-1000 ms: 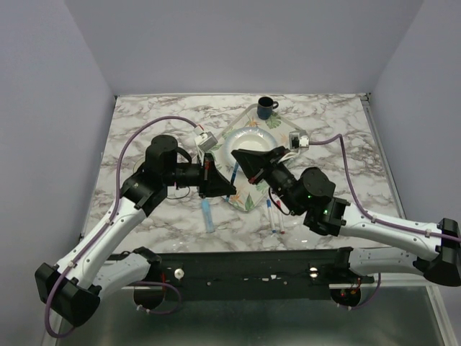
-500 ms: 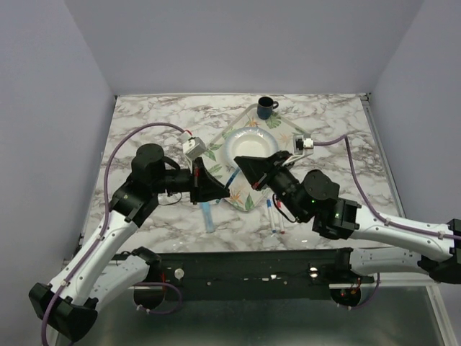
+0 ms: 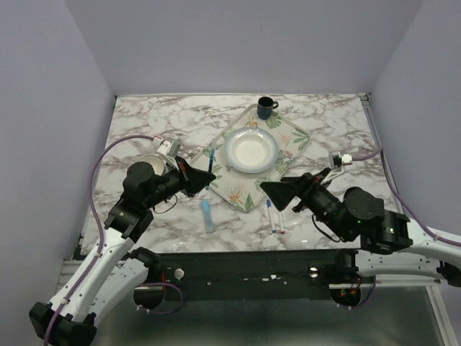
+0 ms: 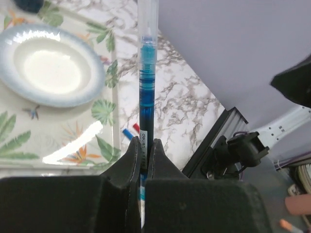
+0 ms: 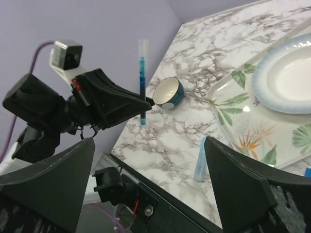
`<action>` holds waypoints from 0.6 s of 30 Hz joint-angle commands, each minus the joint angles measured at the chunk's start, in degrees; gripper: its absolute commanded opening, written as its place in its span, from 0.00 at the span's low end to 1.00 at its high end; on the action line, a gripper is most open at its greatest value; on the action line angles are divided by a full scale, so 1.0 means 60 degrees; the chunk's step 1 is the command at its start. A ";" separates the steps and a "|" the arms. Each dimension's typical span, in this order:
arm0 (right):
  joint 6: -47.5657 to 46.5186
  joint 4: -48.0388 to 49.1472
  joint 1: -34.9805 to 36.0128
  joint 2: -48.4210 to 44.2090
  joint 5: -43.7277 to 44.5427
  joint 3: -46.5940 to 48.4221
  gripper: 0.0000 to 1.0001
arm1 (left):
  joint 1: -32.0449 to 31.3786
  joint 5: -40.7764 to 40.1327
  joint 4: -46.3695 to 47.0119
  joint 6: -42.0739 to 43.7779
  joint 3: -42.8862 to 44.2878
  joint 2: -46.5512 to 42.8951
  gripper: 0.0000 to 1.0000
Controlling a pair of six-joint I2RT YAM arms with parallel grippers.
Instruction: Insert the pens into the pen caps
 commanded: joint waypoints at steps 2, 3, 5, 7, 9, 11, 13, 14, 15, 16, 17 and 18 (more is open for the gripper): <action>0.1813 -0.2647 0.0027 -0.1639 0.1320 -0.0933 1.00 | -0.1140 -0.2621 -0.0676 -0.2470 -0.1533 -0.0153 0.00; 0.2221 -0.2928 0.0027 -0.1831 0.1394 -0.1050 1.00 | -0.1362 -0.2928 -0.0691 -0.2806 -0.1696 -0.0212 0.00; 0.2517 -0.3411 0.0027 -0.2299 0.1467 -0.1314 1.00 | -0.1976 -0.3646 -0.0764 -0.3218 -0.2163 -0.0285 0.00; 0.2766 -0.3574 0.0027 -0.2535 0.1453 -0.1475 1.00 | -0.2300 -0.4507 -0.1042 -0.3990 -0.2370 -0.0285 0.00; 0.2782 -0.3590 0.0027 -0.2755 0.1410 -0.1681 1.00 | -0.2738 -0.4790 -0.1117 -0.4637 -0.2736 -0.0271 0.00; 0.2825 -0.3605 0.0027 -0.2800 0.1409 -0.1827 1.00 | -0.3120 -0.5285 -0.0942 -0.5910 -0.3276 -0.0169 0.00; 0.2855 -0.3576 0.0027 -0.2742 0.1409 -0.1901 1.00 | -0.3691 -0.5552 -0.0751 -0.6571 -0.3629 0.0093 0.00; 0.2855 -0.3561 0.0013 -0.2698 0.1366 -0.1901 1.00 | -0.3824 -0.5770 -0.0750 -0.7125 -0.3820 0.0226 0.01; 0.2855 -0.3546 0.0027 -0.2640 0.1351 -0.1901 1.00 | -0.3941 -0.5845 -0.0837 -0.7348 -0.3850 0.0372 0.01; 0.2869 -0.3546 0.0027 -0.2537 0.1336 -0.1872 1.00 | -0.4232 -0.5918 -0.0882 -0.7554 -0.3880 0.0649 0.02; 0.2869 -0.3546 0.0027 -0.2464 0.1292 -0.1872 1.00 | -0.4424 -0.6021 -0.0926 -0.7802 -0.3866 0.0768 0.02; 0.2869 -0.3546 0.0027 -0.2420 0.1278 -0.1843 1.00 | -0.4643 -0.6341 -0.1013 -0.7935 -0.3851 0.0871 0.02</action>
